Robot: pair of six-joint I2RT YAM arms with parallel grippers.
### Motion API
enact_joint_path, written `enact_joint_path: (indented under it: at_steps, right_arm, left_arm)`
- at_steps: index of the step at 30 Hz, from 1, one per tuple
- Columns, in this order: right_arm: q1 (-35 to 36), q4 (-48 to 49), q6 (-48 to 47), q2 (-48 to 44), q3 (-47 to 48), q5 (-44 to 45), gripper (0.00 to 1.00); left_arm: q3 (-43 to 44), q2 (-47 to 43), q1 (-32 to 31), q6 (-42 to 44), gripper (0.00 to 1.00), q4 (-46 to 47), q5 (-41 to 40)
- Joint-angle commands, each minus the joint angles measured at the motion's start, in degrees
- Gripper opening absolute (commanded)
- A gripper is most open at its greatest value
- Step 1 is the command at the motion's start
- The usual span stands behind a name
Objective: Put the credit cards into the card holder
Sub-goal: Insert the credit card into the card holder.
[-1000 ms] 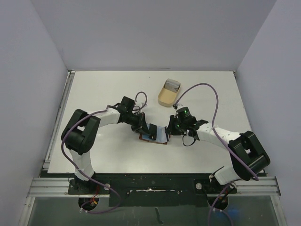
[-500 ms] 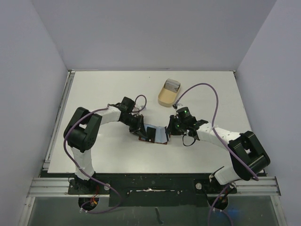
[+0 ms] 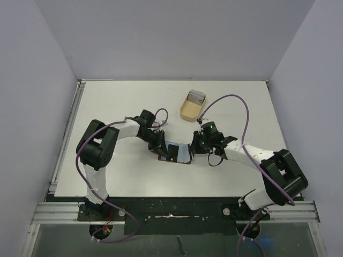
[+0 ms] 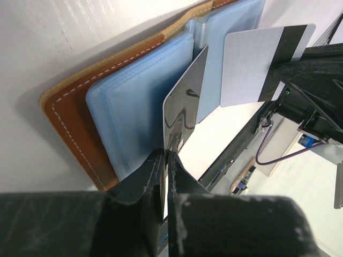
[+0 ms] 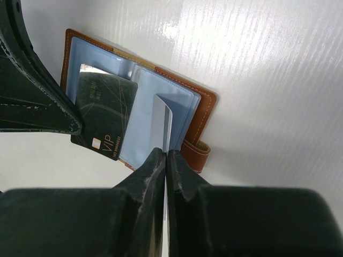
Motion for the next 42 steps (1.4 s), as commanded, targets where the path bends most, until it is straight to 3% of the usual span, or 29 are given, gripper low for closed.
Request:
enact_joint_path:
  at_steps: [1,19,35,42]
  right_arm:
    - [-0.5,-1.7,-1.8,-1.6,-1.1,2.5,0.00]
    - [-0.4,-0.7,-1.4,-1.6,-1.6,2.1,0.00]
    - [-0.4,-0.5,-1.4,-1.7,-1.9,2.1,0.00]
    - [-0.5,-1.0,-1.7,-1.8,-1.5,2.2,0.00]
  left_arm:
    - [2.4,1.3,0.1,0.0,0.00,0.4,-1.5]
    - [4.5,2.5,-0.5,-2.9,0.00,1.2,-0.8]
    - [2.4,1.0,-0.5,-7.3,0.00,7.3,2.0]
    - [3.0,1.4,-0.1,-4.8,0.00,2.3,0.5]
